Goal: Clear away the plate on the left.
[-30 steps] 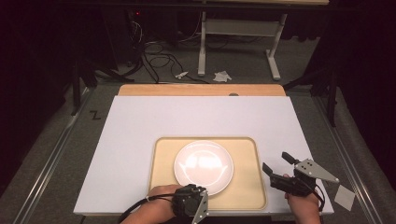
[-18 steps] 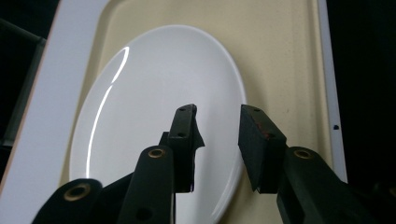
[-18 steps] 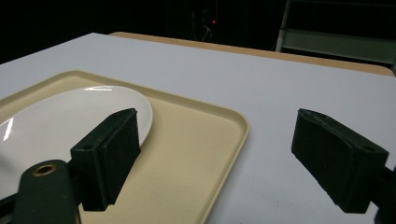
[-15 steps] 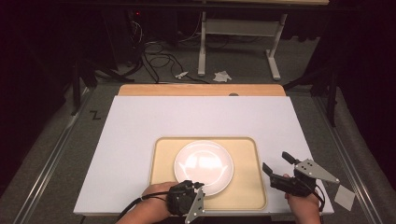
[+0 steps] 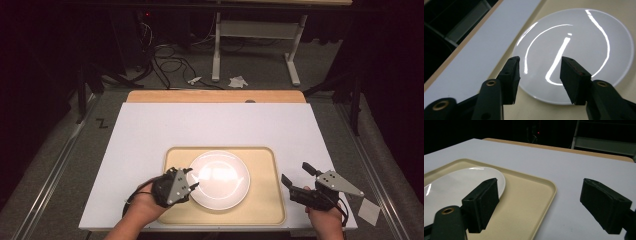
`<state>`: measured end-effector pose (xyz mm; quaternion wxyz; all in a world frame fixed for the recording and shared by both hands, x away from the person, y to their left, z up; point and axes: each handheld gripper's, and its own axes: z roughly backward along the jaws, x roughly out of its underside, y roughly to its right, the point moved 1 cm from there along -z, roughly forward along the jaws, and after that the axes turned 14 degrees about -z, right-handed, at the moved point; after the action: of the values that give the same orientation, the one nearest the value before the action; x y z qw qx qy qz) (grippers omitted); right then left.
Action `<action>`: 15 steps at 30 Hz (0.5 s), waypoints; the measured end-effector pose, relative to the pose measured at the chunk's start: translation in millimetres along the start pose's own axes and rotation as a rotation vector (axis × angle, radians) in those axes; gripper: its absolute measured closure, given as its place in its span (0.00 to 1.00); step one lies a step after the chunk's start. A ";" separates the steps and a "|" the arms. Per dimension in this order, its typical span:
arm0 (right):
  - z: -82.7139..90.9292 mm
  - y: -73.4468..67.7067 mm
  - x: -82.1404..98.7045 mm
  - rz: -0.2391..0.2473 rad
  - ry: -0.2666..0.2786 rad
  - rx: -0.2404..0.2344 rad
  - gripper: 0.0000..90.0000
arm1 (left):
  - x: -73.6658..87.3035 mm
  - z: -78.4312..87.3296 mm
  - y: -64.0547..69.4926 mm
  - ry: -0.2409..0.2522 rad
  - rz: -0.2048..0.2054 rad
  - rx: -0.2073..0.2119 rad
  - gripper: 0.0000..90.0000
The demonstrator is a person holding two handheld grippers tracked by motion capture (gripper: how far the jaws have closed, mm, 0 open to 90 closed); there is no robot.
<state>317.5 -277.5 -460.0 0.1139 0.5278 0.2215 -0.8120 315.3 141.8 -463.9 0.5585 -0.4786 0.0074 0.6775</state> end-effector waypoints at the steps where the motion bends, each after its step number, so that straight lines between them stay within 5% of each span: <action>1: 0.1 -0.2 0.0 -0.003 -0.001 0.000 0.18 | 5.2 3.3 -5.4 0.008 0.033 -0.006 0.53; 6: -0.1 -0.2 0.0 -0.001 -0.001 -0.001 0.18 | 32.6 20.6 -29.2 0.056 0.133 -0.052 0.49; 9: 0.3 -0.2 -0.1 -0.002 0.000 -0.004 0.18 | 51.2 32.4 -42.6 0.076 0.239 -0.099 0.41; 11: 0.5 0.8 -0.2 -0.003 0.001 0.000 0.18 | 64.2 38.6 -55.7 0.136 0.244 -0.113 0.35; 12: 1.2 1.0 -0.2 -0.008 0.003 0.001 0.18 | 46.6 22.7 -42.4 0.452 0.755 -0.290 0.30; 13: 1.2 1.0 -0.2 -0.008 0.003 0.001 0.18 | 49.3 24.9 -47.1 0.511 0.835 -0.330 0.30; 15: 2.1 0.5 -0.4 -0.006 0.006 0.000 0.18 | 61.1 33.8 -54.6 0.531 0.898 -0.371 0.25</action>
<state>316.1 -279.0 -458.9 0.1106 0.5297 0.2235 -0.8107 340.4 226.6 -457.2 0.1000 -0.6732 0.2317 0.6950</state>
